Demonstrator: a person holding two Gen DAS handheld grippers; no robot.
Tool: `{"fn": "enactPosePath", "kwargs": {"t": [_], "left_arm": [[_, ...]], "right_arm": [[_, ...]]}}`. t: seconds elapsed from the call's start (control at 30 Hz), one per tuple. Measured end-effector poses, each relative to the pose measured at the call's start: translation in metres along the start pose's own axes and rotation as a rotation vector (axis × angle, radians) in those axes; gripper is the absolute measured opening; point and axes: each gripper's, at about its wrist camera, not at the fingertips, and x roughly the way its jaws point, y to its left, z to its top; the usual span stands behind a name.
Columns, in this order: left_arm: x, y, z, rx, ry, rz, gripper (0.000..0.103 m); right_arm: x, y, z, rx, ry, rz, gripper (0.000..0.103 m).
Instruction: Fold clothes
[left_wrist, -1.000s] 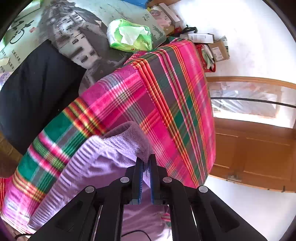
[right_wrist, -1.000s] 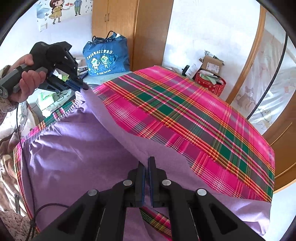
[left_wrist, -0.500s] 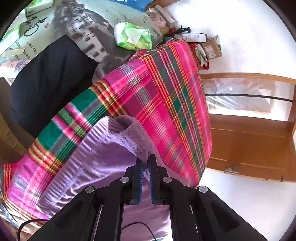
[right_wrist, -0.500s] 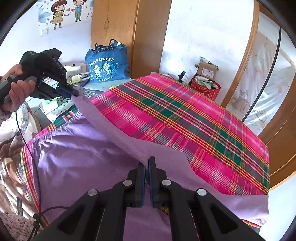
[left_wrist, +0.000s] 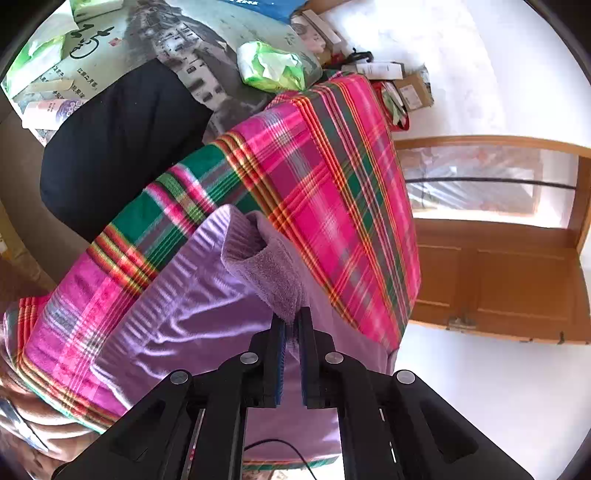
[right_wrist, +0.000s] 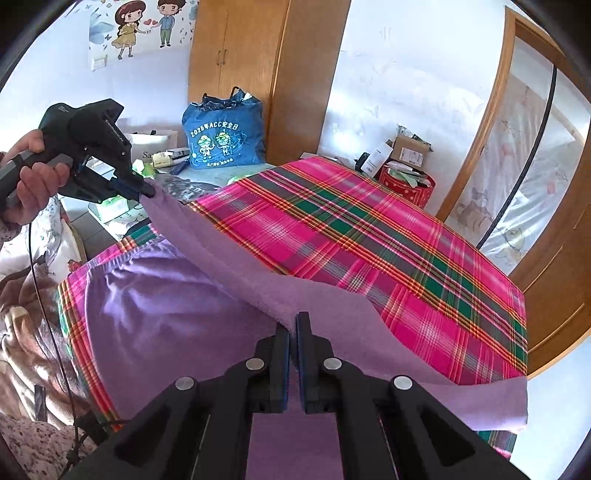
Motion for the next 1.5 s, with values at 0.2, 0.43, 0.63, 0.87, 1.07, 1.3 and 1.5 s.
{"fn": "enactPosePath", "kwargs": {"t": [0.2, 0.43, 0.63, 0.87, 1.07, 1.3, 1.5], "left_arm": [[-0.009, 0.012, -0.014, 0.004, 0.006, -0.026, 0.006], [-0.018, 0.038, -0.038, 0.013, -0.012, -0.043, 0.006], [-0.016, 0.06, -0.051, 0.006, -0.005, -0.048, 0.006], [-0.016, 0.08, -0.058, -0.011, -0.012, -0.052, 0.006], [-0.007, 0.097, -0.061, -0.026, 0.004, -0.034, 0.007], [0.005, 0.119, -0.067, -0.05, 0.026, -0.01, 0.006], [0.004, 0.123, -0.069, -0.049, 0.013, 0.001, 0.007]], "right_arm": [[-0.011, 0.01, -0.012, -0.001, -0.002, -0.001, 0.004], [-0.019, 0.023, -0.032, 0.024, 0.003, 0.021, 0.004], [-0.019, 0.036, -0.05, 0.023, 0.029, 0.04, 0.004], [-0.024, 0.052, -0.065, -0.01, 0.042, 0.043, 0.004], [-0.021, 0.065, -0.08, -0.022, 0.069, 0.049, 0.004], [-0.011, 0.073, -0.1, 0.001, 0.113, 0.069, 0.004], [-0.004, 0.08, -0.109, -0.001, 0.139, 0.077, 0.005]]}}
